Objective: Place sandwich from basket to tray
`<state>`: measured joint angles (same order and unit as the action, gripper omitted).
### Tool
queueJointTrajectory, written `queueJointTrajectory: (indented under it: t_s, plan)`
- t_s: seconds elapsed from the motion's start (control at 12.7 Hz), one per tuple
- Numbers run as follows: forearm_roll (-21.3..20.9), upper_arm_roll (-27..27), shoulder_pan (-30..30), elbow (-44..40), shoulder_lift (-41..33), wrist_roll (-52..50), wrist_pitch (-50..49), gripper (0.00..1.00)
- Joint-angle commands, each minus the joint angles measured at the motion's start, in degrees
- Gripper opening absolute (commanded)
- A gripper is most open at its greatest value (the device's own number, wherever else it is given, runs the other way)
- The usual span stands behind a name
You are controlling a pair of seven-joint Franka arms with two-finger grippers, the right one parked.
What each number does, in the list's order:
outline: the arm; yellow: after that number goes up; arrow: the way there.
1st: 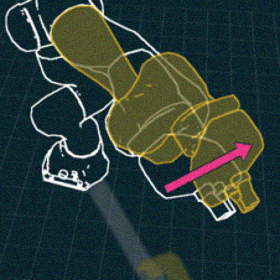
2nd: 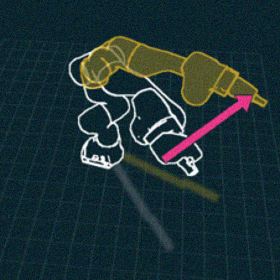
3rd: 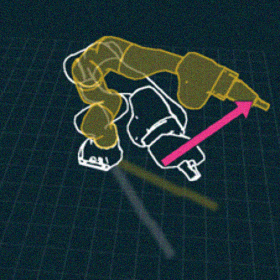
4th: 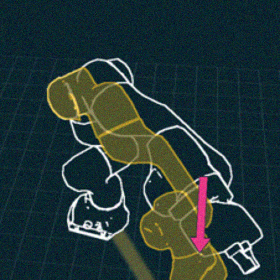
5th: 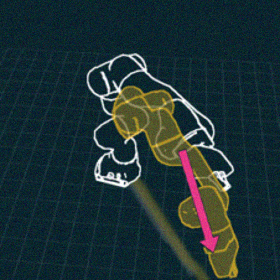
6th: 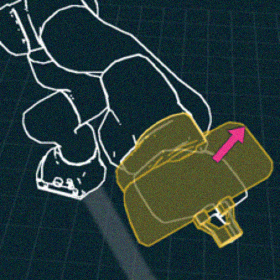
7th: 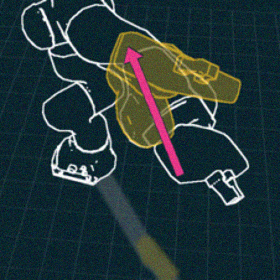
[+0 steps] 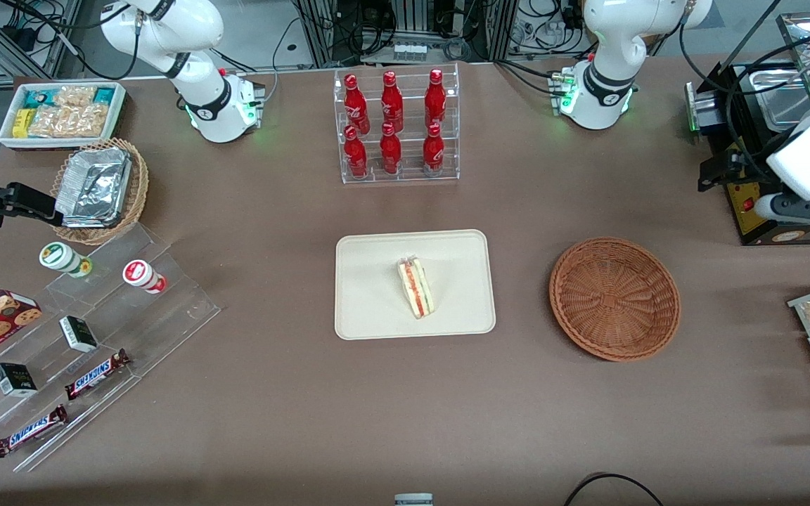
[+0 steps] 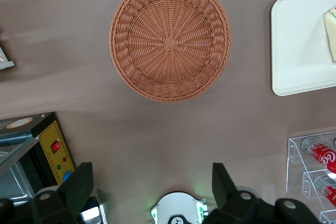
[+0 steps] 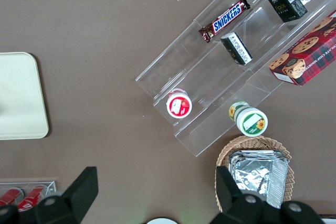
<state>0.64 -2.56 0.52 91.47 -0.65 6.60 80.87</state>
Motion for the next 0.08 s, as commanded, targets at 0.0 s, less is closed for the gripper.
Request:
queueJointTrajectory:
  t_s: [0.0]
  plan:
    - [0.41,-0.96,0.97,0.29,-1.64,0.87,-0.71,1.0]
